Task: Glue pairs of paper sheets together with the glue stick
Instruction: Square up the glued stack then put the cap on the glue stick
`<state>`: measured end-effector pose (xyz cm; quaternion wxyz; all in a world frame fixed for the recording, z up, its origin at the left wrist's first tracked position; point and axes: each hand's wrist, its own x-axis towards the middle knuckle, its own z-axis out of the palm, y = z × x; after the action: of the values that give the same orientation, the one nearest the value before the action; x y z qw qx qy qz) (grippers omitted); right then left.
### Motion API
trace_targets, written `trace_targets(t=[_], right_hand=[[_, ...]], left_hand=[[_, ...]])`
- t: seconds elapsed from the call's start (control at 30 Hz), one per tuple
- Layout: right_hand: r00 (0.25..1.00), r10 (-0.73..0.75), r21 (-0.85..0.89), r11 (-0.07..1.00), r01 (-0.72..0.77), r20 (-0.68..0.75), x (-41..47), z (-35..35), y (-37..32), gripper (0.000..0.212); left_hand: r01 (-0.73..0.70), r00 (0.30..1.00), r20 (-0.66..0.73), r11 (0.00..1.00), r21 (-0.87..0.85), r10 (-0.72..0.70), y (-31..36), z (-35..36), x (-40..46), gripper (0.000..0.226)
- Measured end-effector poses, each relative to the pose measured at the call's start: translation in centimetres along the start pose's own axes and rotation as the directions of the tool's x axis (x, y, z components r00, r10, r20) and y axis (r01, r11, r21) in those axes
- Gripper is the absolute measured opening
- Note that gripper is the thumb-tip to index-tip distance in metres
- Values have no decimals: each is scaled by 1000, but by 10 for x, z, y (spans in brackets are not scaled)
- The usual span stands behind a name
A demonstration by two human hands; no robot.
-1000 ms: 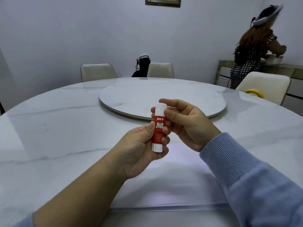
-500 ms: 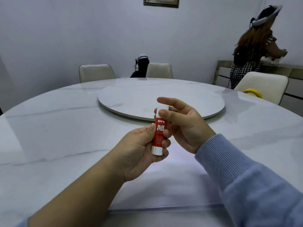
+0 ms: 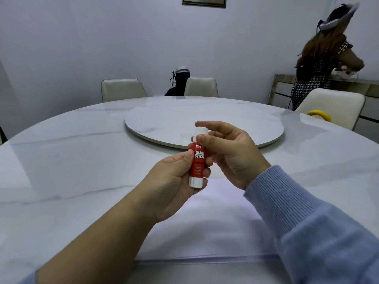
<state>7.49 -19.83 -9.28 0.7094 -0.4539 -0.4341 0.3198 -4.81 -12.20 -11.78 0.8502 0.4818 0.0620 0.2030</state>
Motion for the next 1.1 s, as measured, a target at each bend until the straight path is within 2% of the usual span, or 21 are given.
trace_targets(t=[0.1, 0.17, 0.33, 0.6, 0.77, 0.97, 1.03, 1.1], right_hand=[[998, -6, -90, 996, 1, -60, 0, 0, 0, 35], [999, 16, -112, 993, -20, -30, 0, -2, 0, 34], [992, 46, 35, 998, -51, 116, 0, -9, -1, 30], [998, 34, -162, 986, -43, -61, 4, -7, 4, 37], [994, 77, -48, 996, -74, 76, 1, -19, -2, 29], [999, 34, -142, 989, -37, -22, 3, -12, 3, 33], [997, 72, -150, 987, -65, 38, 3, -14, 3, 32], [987, 102, -69, 993, -94, 124, 0, -17, 2, 33]], left_hand=[[13, 1000, -19, 1000, -9, -13, 0, -1, 1, 32], [36, 999, -13, 998, -45, -36, 0, -1, 2, 32], [41, 999, 17, 999, -26, -40, 2, -3, 1, 36], [0, 996, -91, 997, 78, 7, -6, -4, 7, 37], [-10, 996, -85, 996, 85, 17, -4, -2, 5, 29], [-4, 995, -97, 989, 146, 18, -4, -2, 3, 23], [1, 993, -117, 991, 134, 15, -3, -3, 3, 23], [4, 993, -119, 990, 140, 12, -2, -4, 3, 24]])
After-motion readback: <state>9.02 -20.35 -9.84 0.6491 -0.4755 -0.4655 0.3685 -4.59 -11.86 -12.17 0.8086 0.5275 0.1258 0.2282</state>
